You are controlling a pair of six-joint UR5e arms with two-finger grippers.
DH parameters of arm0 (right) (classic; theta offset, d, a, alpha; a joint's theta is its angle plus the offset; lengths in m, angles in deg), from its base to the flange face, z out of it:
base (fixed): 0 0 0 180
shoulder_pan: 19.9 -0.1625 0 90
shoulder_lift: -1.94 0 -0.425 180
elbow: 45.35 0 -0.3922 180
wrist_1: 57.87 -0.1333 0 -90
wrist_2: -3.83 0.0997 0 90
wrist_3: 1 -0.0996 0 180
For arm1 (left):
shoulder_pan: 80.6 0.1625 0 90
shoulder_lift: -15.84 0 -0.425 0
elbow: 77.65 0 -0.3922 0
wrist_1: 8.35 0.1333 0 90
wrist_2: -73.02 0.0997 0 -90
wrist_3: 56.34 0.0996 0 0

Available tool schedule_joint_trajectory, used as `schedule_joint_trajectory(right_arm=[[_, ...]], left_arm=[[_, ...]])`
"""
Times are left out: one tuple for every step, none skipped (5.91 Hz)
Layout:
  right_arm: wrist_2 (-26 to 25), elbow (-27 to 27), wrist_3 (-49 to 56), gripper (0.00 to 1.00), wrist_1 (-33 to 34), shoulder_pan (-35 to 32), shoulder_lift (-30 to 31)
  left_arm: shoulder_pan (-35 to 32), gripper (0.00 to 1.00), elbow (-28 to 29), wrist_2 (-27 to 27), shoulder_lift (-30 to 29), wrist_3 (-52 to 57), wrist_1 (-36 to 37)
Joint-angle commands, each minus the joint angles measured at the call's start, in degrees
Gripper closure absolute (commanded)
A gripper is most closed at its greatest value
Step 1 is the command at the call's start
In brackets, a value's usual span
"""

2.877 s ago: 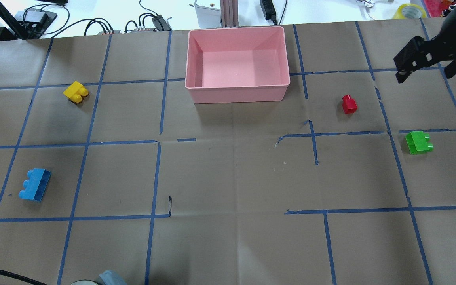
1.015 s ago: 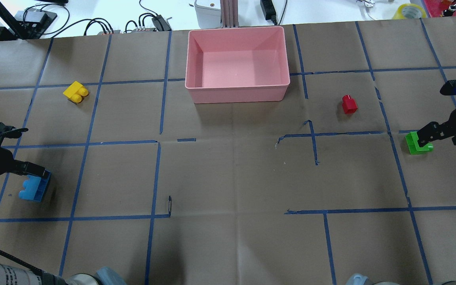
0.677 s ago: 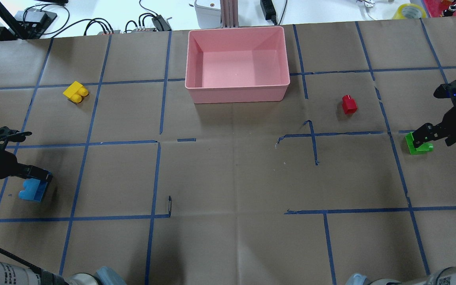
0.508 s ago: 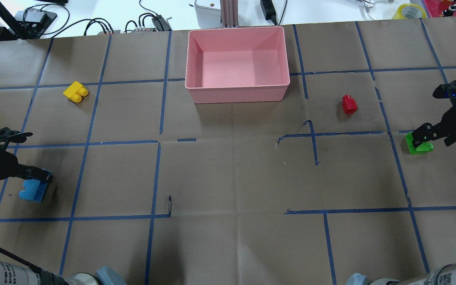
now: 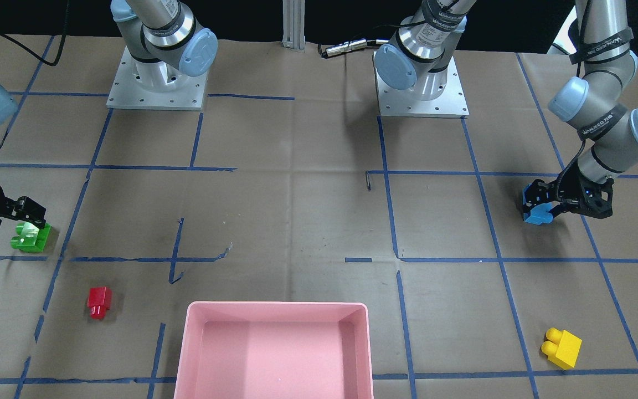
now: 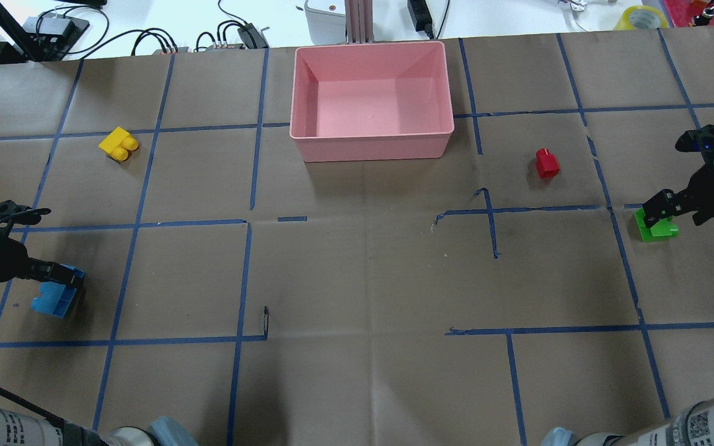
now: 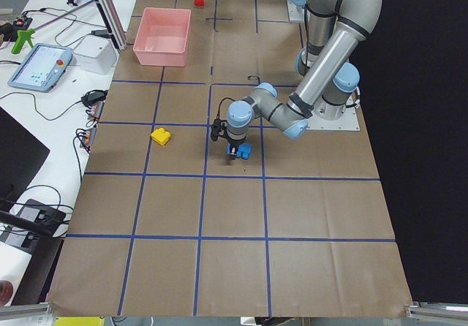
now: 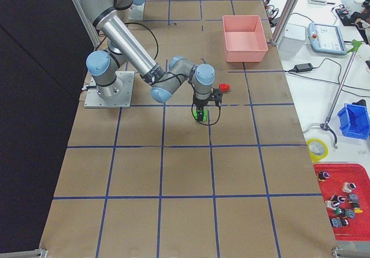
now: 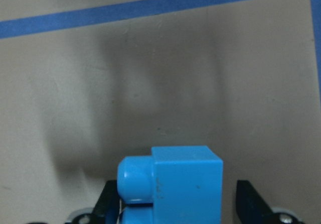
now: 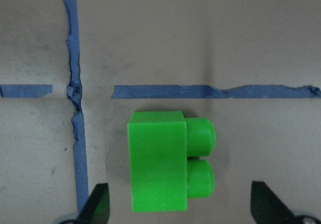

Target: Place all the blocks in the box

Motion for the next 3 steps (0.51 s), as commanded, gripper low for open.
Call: schedule_joint_trajectory(right_arm=[[0.01, -0.05, 0.00, 0.01, 0.55, -0.07, -1.60], [0.01, -0.31, 0.00, 0.01, 0.55, -0.07, -2.48], [0.01, -0.40, 0.00, 0.01, 0.55, -0.07, -2.84]], left_arm=[[0.00, 0.56, 0.07, 0.09, 0.08, -0.01, -0.07], [0.00, 0.72, 0.24, 0.79, 0.09, -0.18, -0.07], [-0.17, 0.85, 0.50, 3.49, 0.87, -0.53, 0.28]])
